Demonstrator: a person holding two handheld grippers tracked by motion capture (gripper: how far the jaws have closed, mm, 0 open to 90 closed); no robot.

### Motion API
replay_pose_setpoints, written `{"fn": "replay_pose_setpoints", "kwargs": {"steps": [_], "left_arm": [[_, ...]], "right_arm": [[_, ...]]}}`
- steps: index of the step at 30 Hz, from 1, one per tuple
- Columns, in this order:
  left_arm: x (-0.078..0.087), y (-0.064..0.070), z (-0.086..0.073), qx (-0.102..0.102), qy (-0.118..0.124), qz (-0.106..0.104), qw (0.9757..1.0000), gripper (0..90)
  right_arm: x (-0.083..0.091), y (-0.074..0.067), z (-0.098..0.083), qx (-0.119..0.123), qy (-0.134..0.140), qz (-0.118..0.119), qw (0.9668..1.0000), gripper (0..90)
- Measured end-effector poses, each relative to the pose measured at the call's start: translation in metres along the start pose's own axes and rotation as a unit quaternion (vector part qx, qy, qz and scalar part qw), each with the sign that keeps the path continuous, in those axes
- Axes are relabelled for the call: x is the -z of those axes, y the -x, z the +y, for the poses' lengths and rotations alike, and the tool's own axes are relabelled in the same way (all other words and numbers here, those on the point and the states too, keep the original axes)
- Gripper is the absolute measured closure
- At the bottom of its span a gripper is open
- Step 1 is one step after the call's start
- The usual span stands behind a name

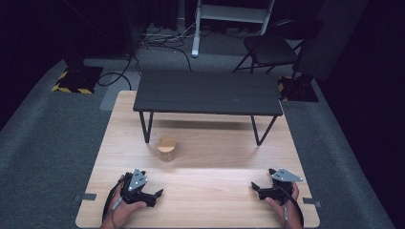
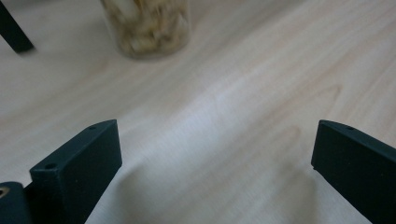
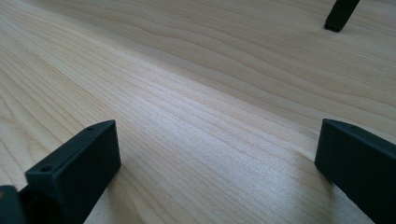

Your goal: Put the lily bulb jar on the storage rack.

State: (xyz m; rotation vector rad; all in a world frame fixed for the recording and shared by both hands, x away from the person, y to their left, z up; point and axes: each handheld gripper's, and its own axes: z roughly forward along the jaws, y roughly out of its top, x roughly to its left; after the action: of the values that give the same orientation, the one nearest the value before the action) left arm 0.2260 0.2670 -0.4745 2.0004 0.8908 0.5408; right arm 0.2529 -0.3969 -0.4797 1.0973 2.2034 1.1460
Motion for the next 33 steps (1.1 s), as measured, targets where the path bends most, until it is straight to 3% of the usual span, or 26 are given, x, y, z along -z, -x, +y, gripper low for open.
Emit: {"fn": "replay_pose_setpoints", "kwargs": {"steps": [2,5,7,11,12,17,26,33], "left_arm": [[0.000,-0.001,0.003,0.002,0.011,0.002,0.9999,0.9],[-0.002,-0.007,0.019,0.002,0.022,0.006,0.9997,0.8],[-0.007,-0.008,0.033,-0.003,0.019,0.012,0.9997,0.9],[-0.017,-0.017,0.057,0.000,0.014,0.004,0.9999,1.4],[-0.022,-0.022,0.070,-0.008,0.008,0.003,0.9999,1.6],[-0.029,-0.033,0.086,0.005,0.005,-0.004,1.0000,2.4],[-0.050,-0.044,0.100,0.021,-0.006,-0.012,0.9997,7.4],[-0.065,-0.039,0.102,-0.001,-0.015,-0.001,0.9999,10.8]], "right_arm": [[0.000,0.000,0.000,0.000,0.000,0.000,1.0000,0.0],[0.000,0.000,0.000,0.000,0.000,0.000,1.0000,0.0],[0.000,0.000,0.000,0.000,0.000,0.000,1.0000,0.0],[0.000,0.000,0.000,0.000,0.000,-0.001,1.0000,0.0],[0.000,-0.001,0.000,0.000,0.001,-0.001,1.0000,0.0],[0.000,-0.001,-0.001,0.000,0.001,-0.002,1.0000,0.0],[0.000,-0.001,-0.001,-0.001,0.001,-0.002,1.0000,0.0],[0.001,-0.001,-0.001,-0.001,0.001,-0.003,1.0000,0.0]]}}
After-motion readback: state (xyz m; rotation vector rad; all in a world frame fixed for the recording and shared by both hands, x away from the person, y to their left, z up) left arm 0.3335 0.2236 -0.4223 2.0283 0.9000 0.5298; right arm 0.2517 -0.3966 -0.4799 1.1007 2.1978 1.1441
